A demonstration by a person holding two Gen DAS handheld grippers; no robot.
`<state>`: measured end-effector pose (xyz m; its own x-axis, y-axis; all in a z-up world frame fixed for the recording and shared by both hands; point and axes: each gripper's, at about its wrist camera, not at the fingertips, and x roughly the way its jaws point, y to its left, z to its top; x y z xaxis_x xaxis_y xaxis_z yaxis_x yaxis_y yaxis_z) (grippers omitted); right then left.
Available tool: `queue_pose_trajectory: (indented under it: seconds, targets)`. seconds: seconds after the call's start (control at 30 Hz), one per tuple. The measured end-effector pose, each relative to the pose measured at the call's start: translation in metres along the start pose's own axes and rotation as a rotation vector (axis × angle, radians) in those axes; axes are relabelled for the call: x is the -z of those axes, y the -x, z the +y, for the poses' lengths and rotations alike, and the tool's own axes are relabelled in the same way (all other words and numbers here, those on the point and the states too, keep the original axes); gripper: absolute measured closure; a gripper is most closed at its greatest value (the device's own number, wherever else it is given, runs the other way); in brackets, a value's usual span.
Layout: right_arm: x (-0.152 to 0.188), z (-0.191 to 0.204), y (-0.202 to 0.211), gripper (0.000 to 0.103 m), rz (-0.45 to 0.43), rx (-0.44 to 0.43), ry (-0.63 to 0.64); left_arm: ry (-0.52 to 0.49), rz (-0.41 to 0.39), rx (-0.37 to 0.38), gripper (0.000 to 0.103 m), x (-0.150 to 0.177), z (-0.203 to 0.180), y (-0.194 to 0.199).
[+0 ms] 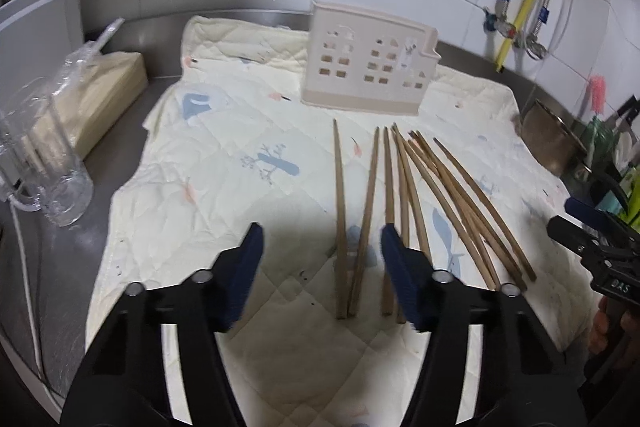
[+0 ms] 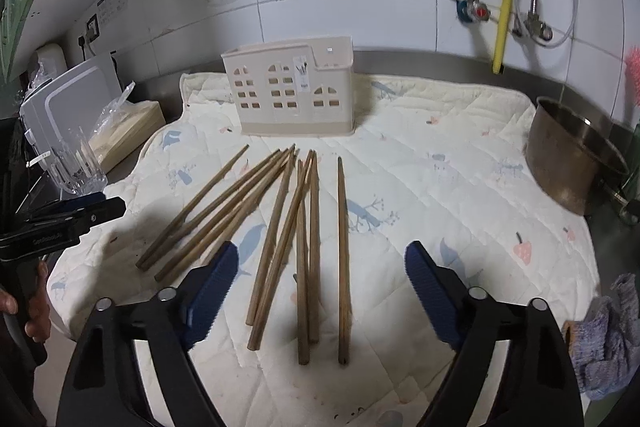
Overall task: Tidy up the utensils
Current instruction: 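Close the left tool on one chopstick while the right tool grasps another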
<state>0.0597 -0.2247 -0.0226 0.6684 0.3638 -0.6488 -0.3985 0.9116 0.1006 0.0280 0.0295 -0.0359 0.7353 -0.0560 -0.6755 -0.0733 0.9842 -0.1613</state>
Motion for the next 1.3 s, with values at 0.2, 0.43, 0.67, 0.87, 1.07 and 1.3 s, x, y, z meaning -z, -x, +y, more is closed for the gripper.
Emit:
queue_pose_trajectory:
  seconds: [0.2, 0.43, 0.67, 0.87, 1.07, 1.3]
  targets:
    - [0.004, -0.005, -0.01, 0.032, 0.024, -0.004, -0.014, -0.055, 0.054, 0.049, 0.072, -0.001, -0.011, -0.022]
    - [0.009, -0.013, -0.022, 0.04, 0.056, -0.011, -0.036, -0.093, 0.105, 0.063, 0.083, -0.002, -0.021, -0.045]
    - [0.01, -0.017, -0.03, 0.05, 0.07, -0.017, -0.049, -0.101, 0.137, 0.054, 0.085, -0.005, -0.02, -0.06]
    - [0.013, -0.02, -0.037, 0.06, 0.092, -0.017, -0.057, -0.098, 0.156, 0.049, 0.085, -0.007, -0.018, -0.069]
    - [0.015, -0.021, -0.044, 0.076, 0.112, -0.005, -0.05, -0.099, 0.178, 0.047, 0.085, -0.007, -0.018, -0.077]
    - [0.016, -0.018, -0.055, 0.085, 0.142, -0.008, -0.039, -0.108, 0.188, 0.048, 0.085, -0.004, -0.018, -0.081]
